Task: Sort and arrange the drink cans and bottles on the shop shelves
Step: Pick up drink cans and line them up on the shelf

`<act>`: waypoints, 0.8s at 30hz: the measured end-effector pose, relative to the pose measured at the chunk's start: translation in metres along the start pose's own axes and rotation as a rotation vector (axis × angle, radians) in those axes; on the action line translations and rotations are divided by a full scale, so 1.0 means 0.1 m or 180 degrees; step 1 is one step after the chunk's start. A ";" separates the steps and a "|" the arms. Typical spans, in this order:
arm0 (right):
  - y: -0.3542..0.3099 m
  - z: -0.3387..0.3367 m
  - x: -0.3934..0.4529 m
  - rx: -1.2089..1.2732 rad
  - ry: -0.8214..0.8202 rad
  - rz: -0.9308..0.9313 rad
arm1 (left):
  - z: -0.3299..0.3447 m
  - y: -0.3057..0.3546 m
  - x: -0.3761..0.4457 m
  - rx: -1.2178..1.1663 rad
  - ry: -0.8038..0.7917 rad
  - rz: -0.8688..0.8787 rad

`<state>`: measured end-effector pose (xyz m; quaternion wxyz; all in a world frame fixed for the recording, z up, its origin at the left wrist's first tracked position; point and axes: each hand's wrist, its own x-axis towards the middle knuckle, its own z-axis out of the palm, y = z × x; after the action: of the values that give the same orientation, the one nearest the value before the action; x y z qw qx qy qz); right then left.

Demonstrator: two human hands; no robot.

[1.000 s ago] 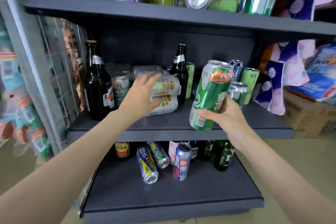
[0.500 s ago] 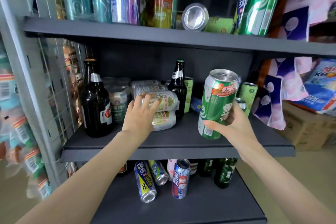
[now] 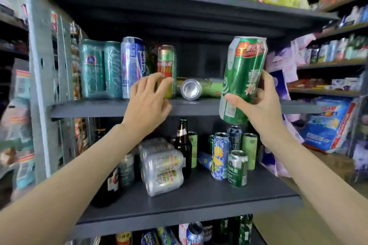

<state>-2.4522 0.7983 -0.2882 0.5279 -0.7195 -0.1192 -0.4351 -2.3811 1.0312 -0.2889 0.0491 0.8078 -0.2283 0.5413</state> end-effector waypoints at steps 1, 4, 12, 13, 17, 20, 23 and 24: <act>-0.06 0.01 0.12 -0.0005 0.0002 0.0002 | 0.01 -0.02 0.03 0.0028 -0.0067 -0.0089; -0.15 0.15 0.42 -0.0103 0.0019 0.0036 | 0.08 -0.10 0.06 0.0183 -0.0329 -0.0195; 0.07 0.62 0.83 -0.0544 -0.0021 0.0542 | 0.25 -0.19 -0.02 0.0329 -0.0586 -0.0385; 0.09 0.65 0.87 -0.0667 0.0001 0.0573 | 0.27 -0.19 -0.03 0.0449 -0.0465 -0.0369; 0.19 0.77 1.02 -0.0993 -0.0051 0.0806 | 0.30 -0.19 -0.05 0.0567 -0.0251 -0.0381; 0.28 0.87 1.10 -0.1109 -0.0078 0.0849 | 0.34 -0.19 -0.06 0.0577 -0.0174 -0.0349; 0.35 0.94 1.15 -0.1104 -0.0074 0.0916 | 0.35 -0.20 -0.06 0.0522 -0.0119 -0.0373; 0.36 0.96 1.15 -0.1141 -0.0036 0.0916 | 0.35 -0.20 -0.06 0.0521 -0.0101 -0.0376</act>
<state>-2.3133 0.8330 -0.2313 0.4476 -0.8138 0.0610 -0.3656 -2.3446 1.0396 -0.3054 0.0111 0.8296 -0.1361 0.5413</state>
